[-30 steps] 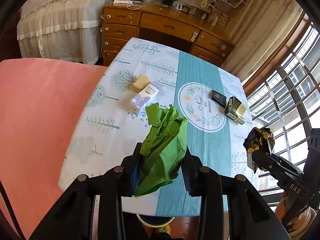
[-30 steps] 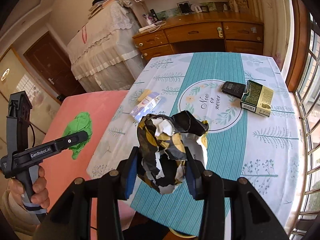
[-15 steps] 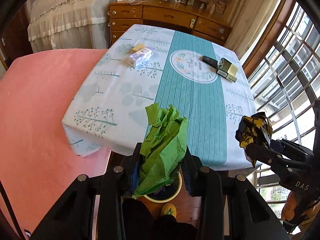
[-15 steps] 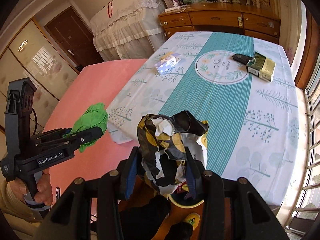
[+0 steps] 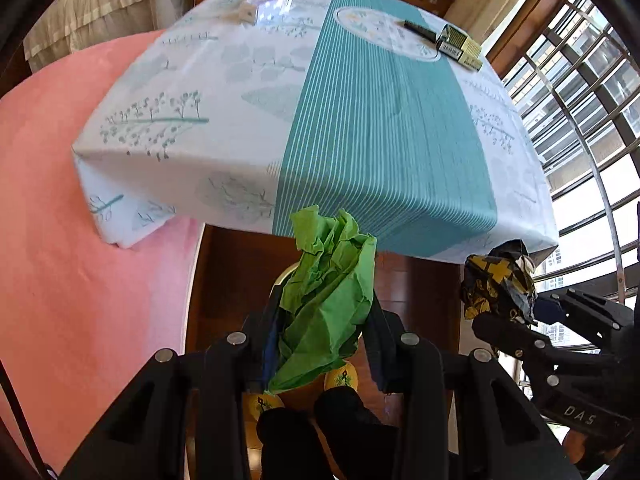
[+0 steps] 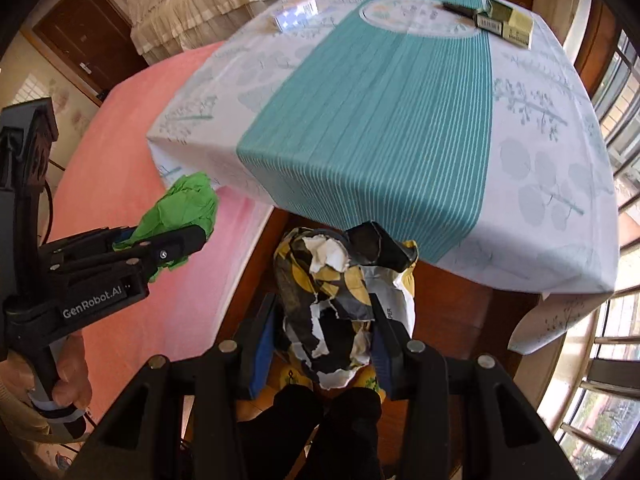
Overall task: Collect trash
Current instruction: 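Lift the green tissue and foil wrapper and carry them over the bin, then open both tools to drop the tissue and wrapper into the bin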
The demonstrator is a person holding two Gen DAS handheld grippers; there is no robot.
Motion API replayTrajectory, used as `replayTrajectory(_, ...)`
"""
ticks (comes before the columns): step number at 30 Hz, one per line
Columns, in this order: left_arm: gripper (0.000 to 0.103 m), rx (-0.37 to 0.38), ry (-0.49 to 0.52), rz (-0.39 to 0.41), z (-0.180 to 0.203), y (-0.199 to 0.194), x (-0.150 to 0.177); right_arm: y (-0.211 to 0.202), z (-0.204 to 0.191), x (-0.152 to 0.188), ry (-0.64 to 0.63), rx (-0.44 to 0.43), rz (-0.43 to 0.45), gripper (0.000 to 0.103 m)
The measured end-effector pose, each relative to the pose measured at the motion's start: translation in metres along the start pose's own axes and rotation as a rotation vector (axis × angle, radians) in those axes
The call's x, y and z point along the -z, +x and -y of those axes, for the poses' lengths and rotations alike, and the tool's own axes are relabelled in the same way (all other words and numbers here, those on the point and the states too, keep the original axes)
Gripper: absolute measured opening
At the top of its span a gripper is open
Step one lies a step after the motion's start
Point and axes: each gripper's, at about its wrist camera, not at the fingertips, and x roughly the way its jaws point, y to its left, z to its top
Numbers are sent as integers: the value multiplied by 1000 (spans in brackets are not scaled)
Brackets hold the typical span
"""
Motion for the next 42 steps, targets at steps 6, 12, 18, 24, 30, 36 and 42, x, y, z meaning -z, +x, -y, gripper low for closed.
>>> replayTrajectory(6,34,-6,-15,-75,-18,85,34,89,12,32,61,53,-94,42)
replayTrajectory(12,35,7,-27,-120,-33,169,53,182,33,50,102,85,-140,43)
replayTrajectory(18,36,27,-40,-160,-48,253,67,269,59,61,146,90,-175,43)
replayTrajectory(24,42,49,-47,-195,-57,314,75,325,83,62,223,53,-207,46)
replayTrajectory(30,79,67,-36,-199,-57,332,78,347,100,57,254,42,-211,53)
replayTrajectory(36,97,65,-80,-187,-61,322,74,343,106,50,243,56,-200,61)
replayTrajectory(42,97,27,-80,-157,-60,285,72,311,99,48,249,80,-207,61)
